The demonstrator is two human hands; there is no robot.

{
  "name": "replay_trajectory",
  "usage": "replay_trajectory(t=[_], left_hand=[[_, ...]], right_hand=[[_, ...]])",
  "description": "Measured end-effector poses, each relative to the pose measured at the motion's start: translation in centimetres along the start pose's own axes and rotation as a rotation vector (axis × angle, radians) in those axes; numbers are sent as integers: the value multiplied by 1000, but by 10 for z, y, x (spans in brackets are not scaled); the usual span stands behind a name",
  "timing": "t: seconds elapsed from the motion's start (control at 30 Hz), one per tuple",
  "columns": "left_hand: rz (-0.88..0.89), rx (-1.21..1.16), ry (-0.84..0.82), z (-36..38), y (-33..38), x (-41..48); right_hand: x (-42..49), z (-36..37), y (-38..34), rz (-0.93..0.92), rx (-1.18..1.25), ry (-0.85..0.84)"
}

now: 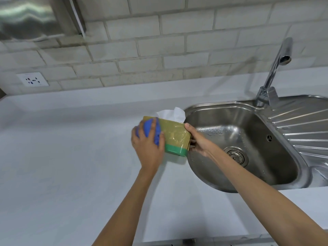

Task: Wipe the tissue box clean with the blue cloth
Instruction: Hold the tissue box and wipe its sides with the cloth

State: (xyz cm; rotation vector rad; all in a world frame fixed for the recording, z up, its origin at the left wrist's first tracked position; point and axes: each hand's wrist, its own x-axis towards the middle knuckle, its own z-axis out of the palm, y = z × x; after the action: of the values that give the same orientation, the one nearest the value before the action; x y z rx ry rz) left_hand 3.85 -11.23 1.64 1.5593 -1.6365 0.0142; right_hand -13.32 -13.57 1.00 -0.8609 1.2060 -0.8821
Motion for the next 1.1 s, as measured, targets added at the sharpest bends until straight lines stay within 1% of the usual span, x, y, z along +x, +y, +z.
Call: replay_trajectory(t=[0.07, 0.1, 0.13, 0.23, 0.27, 0.3, 0.33, 0.4, 0.53, 0.63, 0.77, 0.9, 1.0, 1.1], left_hand=[[-262, -69, 22, 0, 2, 13], [-320, -58, 29, 1, 7, 14], [-296, -20, 29, 2, 15, 11], [-21, 45, -85, 7, 42, -19], [45, 45, -108, 8, 48, -30], [69, 40, -106, 8, 50, -37], [45, 25, -95, 8, 50, -40], [-95, -58, -76, 3, 47, -38], [-452, -288, -51, -7, 39, -27], [-657, -382, -10, -13, 33, -19], [-878, -508, -27, -16, 23, -15], [-969, -514, 14, -18, 16, -11], [-983, -497, 60, -18, 6, -7], [-962, -473, 84, -22, -9, -5]], right_hand=[[1, 1, 1, -4, 18, 8], [2, 2, 2, -10, 37, 18], [2, 4, 2, -17, 60, 27], [-1, 8, 1, -74, 118, 19], [-1, 9, 1, -100, 118, 19], [-3, 12, 1, -124, 108, 39], [-5, 15, 2, -148, 103, 79], [-6, 26, 4, -201, 125, 183], [-5, 52, 15, -295, 97, 349], [-10, 67, 21, -339, 76, 407], [-17, 82, 21, -410, 30, 478], [-25, 94, 23, -415, -34, 515], [-34, 101, 31, -445, -33, 514], [-42, 108, 40, -473, -74, 474]])
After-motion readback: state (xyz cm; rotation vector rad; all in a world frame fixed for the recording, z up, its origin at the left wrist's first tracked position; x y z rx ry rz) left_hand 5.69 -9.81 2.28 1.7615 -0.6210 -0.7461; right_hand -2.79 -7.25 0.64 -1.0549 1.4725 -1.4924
